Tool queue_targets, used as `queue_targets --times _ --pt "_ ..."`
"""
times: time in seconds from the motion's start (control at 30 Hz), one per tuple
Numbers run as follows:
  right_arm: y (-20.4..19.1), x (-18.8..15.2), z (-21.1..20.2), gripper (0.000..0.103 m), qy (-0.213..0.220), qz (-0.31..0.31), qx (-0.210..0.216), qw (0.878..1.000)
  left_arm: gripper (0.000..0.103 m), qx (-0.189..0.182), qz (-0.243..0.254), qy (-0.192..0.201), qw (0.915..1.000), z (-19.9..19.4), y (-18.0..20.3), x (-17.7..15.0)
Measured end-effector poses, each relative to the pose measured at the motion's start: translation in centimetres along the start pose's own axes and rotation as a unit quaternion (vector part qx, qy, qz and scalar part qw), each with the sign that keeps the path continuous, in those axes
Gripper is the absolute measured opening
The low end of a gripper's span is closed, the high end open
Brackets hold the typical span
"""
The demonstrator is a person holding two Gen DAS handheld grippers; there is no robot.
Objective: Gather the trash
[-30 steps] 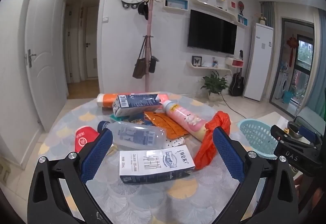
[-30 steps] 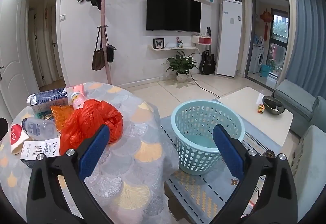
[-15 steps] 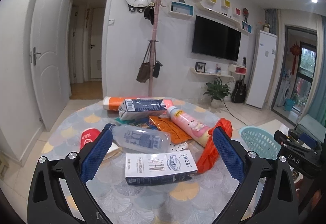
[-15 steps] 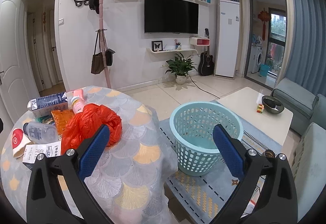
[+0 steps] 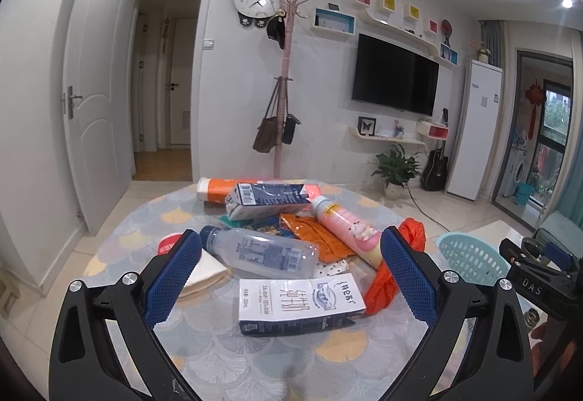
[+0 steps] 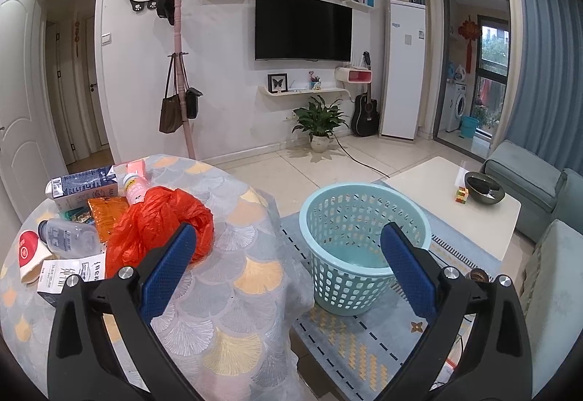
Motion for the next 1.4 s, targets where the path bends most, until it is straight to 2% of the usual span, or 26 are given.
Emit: queue_targets --times 0.27,0.77,0.97,1.07,1.13,1.23,1.33,1.4 --pt "0.0 -0.1 0.1 0.096 -0.002 0.002 0.002 1.0 0.096 0.001 -0.002 0.001 1.0 0.1 -0.4 0.1" --pt "0.6 0.4 -0.1 0.096 0.011 0.002 -0.017 1.0 0.096 -0.018 -0.003 0.004 0.9998 0.0 0.1 0.0" --pt "0.2 0.5 -0.1 0.096 0.013 0.002 -0.009 1.0 0.096 -0.006 -0.007 0.006 0.9999 -0.4 -1.4 0.0" --pt "-0.9 0.6 0.1 0.088 0.014 -0.006 0.007 1.0 0.096 0.016 -0.002 0.004 0.9999 -0.4 -3.1 0.0" --pt "-1.7 0.7 0.3 0.075 0.01 -0.01 0.025 1.0 0.096 0.033 -0.005 0.0 0.9995 -0.1 -4.6 0.1" --pt "-3.5 0.9 0.9 0.065 0.005 -0.024 0.046 0.999 0.096 0.055 -0.014 -0.019 0.9982 0.8 -7.4 0.0" --pt "-5.2 1.0 1.5 0.065 0.004 -0.033 0.068 0.997 0.096 0.062 -0.038 -0.06 0.9956 2.9 -10.7 -0.4" --pt "-6.2 1.0 2.3 0.066 -0.003 -0.032 0.078 0.996 0.096 0.062 -0.057 -0.101 0.9913 4.9 -13.0 -1.3"
Point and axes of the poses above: each gripper's, at about its wrist camera, not at the fingertips, and z roughly the way its jaws point, y to its right, x to its top, the point moved 5 cm from there along z, roughly the way its jaws point, and after that the axes turned 10 degrees about y, right-handed, at the moved point
